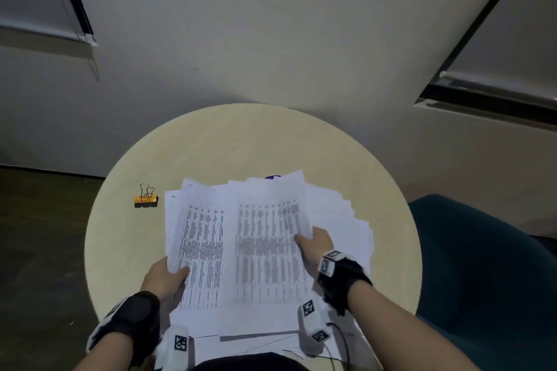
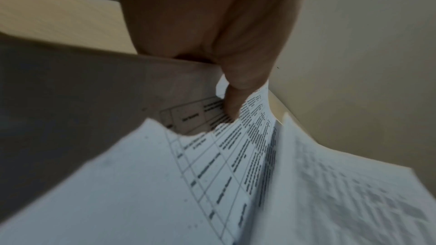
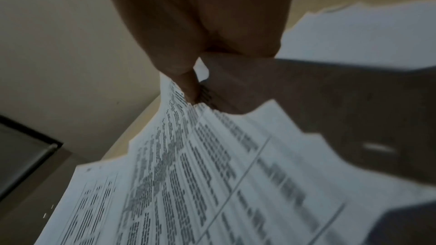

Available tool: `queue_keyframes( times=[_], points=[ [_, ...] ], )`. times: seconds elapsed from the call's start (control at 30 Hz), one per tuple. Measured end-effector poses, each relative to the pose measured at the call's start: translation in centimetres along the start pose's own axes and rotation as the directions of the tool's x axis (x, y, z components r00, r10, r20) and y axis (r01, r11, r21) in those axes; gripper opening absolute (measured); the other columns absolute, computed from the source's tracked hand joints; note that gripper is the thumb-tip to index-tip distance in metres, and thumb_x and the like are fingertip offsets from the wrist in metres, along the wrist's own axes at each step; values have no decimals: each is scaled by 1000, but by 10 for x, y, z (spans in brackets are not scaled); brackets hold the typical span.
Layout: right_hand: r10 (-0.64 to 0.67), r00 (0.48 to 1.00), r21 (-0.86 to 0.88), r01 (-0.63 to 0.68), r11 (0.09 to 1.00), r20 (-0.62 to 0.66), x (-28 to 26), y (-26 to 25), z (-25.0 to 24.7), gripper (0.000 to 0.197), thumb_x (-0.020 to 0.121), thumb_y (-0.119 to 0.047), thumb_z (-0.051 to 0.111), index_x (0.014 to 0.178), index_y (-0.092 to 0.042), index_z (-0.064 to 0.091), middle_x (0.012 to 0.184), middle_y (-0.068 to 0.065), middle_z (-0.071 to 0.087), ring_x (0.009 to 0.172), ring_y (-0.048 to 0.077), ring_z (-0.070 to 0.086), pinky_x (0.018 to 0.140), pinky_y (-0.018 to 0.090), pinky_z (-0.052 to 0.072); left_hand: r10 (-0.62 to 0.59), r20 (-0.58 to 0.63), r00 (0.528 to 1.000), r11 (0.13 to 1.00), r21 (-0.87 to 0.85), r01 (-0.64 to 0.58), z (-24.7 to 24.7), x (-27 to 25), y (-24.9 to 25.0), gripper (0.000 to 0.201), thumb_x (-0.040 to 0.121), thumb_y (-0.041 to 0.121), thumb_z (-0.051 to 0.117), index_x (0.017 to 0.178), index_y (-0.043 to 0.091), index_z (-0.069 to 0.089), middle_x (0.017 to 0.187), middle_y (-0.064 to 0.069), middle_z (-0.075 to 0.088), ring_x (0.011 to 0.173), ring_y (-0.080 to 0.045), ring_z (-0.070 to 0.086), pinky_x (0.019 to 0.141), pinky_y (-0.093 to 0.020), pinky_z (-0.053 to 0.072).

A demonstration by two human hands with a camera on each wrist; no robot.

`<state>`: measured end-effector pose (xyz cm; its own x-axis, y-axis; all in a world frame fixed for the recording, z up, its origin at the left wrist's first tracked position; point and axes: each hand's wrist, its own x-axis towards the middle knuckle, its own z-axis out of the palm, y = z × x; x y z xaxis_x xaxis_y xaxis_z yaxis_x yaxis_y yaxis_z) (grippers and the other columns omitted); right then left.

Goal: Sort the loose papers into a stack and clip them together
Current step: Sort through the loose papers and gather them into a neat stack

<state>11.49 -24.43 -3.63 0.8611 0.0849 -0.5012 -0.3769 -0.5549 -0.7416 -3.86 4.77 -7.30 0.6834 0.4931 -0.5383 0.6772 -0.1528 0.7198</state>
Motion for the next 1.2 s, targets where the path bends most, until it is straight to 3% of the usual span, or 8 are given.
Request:
queue_keyframes(
  times=[0.1, 0.2, 0.33, 0.53, 0.83, 0.97, 1.07, 1.2],
  points=[
    [50, 988, -266, -9, 964, 148, -32, -27, 26, 80, 88, -53, 55, 151, -17, 22, 150, 3, 36, 138, 29, 39, 103, 39, 39, -78, 38, 996, 929, -360, 87, 3, -8, 5, 25, 93, 36, 57, 89, 12, 57, 71, -3, 55, 54, -15, 47, 52, -20, 39],
    [-33, 951, -248, 113, 962, 306, -36, -34, 41, 84, 88, -52, 57, 153, -28, 10, 156, 4, 28, 137, 24, 39, 94, 31, 38, -100, 107, 989, 876, -461, 139, 3, -9, 6, 51, 86, 63, 51, 115, 21, 56, 111, 10, 62, 101, -11, 60, 91, -27, 46],
    [-95, 950, -322, 194, 927, 298, -25, -19, 33, 97, 81, -57, 61, 152, -36, 0, 161, -1, 13, 147, 19, 22, 110, 31, 28, -50, -19, 999, 985, -168, 46, 3, -1, -6, 36, 85, 24, 68, 117, 9, 61, 107, -7, 70, 96, -28, 65, 87, -34, 48],
    [5, 933, -821, 313, 478, 359, -25, 48, -7, 141, 58, -60, 79, 145, -35, -29, 154, 3, -34, 145, 23, -27, 116, 57, -11, 0, -22, 1000, 999, 50, 2, -5, 3, 0, 16, 93, 12, 53, 106, 7, 60, 99, -13, 67, 88, -32, 61, 74, -33, 46],
    [-103, 962, -847, 273, 455, 255, -42, 53, -8, 83, 86, -69, 12, 154, -25, -5, 162, 12, -3, 150, 26, -1, 121, 40, 10, -48, -28, 998, 998, -30, 48, -8, 1, -2, 18, 91, 13, 56, 106, 7, 63, 99, -13, 69, 89, -35, 64, 81, -39, 49],
    [-230, 946, -851, 310, 423, 230, -56, 59, -3, 62, 93, 0, 45, 148, -14, 20, 156, 14, 19, 145, 26, 22, 103, 34, 39, -130, 39, 991, 954, -265, 136, -7, -14, 3, 13, 87, -3, 51, 95, -1, 61, 77, -12, 67, 65, -29, 59, 63, -31, 47],
    [-237, 959, -864, 250, 438, 157, -47, 41, -15, 24, 86, 3, 49, 103, -14, 48, 114, 13, 59, 110, 29, 58, 69, 31, 38, -150, 15, 989, 950, -275, 148, -6, -28, 18, 11, 84, -8, 47, 81, -1, 54, 56, -5, 45, 47, -18, 35, 47, -18, 29],
    [-340, 935, -731, 161, 663, -103, -35, 7, -55, 26, 83, 2, 47, 100, -11, 63, 91, 17, 68, 89, 33, 63, 67, 34, 43, -162, 22, 986, 950, -268, 162, -9, -33, 28, 12, 83, -9, 48, 90, -9, 57, 66, -12, 54, 56, -23, 42, 51, -24, 35]
  ],
)
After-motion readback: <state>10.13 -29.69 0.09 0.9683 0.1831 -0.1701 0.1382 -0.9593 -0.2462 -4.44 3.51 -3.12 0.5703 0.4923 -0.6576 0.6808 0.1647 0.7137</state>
